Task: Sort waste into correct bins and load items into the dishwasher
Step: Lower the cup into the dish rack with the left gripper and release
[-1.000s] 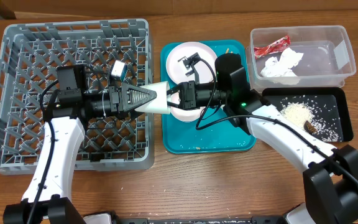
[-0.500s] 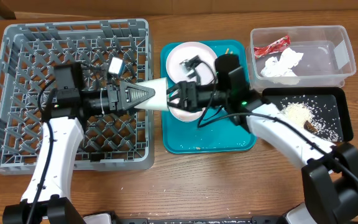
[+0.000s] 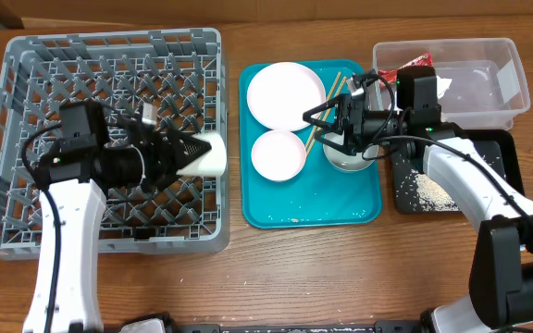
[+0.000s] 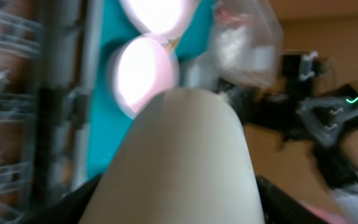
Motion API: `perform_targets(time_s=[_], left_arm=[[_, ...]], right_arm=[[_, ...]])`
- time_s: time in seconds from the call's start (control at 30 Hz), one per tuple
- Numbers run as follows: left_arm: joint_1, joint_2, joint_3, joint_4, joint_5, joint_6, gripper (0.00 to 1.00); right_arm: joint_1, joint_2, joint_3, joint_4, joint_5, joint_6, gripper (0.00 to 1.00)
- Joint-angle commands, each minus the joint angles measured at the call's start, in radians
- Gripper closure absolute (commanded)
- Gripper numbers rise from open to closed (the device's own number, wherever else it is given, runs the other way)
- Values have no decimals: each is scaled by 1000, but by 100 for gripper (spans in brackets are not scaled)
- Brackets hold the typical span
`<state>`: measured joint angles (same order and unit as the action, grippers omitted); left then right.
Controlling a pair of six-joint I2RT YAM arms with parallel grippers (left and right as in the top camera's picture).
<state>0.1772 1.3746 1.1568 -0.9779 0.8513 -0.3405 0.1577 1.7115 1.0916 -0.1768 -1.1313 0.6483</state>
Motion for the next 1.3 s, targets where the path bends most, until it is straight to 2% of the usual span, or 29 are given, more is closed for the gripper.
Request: perform_targets(time_s=[0.0,0.13,0.27,0.43,0.83,0.97,1.1,1.23,1.27], left_arm=[[-88,-85,144,-134,-463,75,58],[-211,-110,194,-269,-737,31,57],[-304,-88,169,-324,-882,-18,57],[-354,-18,116,-323,-911,-23,57],[-360,180,89,-325,-895,-23,57],[-362,232,89,-319,-883,-23,45],[-362,274,89,-316,-884,-23,23],[-362,279,93,-309,-884,-23,16],[-362,278,100,-312,-884,-23,14]], right_arm=[[-3,2,1,-50,116,-132,0],[-3,2,1,-82,171,-150,0],[-3,2,1,-113,188,-159,0],[-3,2,1,-173,197,-187,0],[-3,2,1,-208,196,-208,0],[-3,2,1,-208,196,-208,0],[-3,2,1,-199,196,-208,0],[-3,2,2,-193,197,-208,0],[-3,2,2,-193,198,-209,4]])
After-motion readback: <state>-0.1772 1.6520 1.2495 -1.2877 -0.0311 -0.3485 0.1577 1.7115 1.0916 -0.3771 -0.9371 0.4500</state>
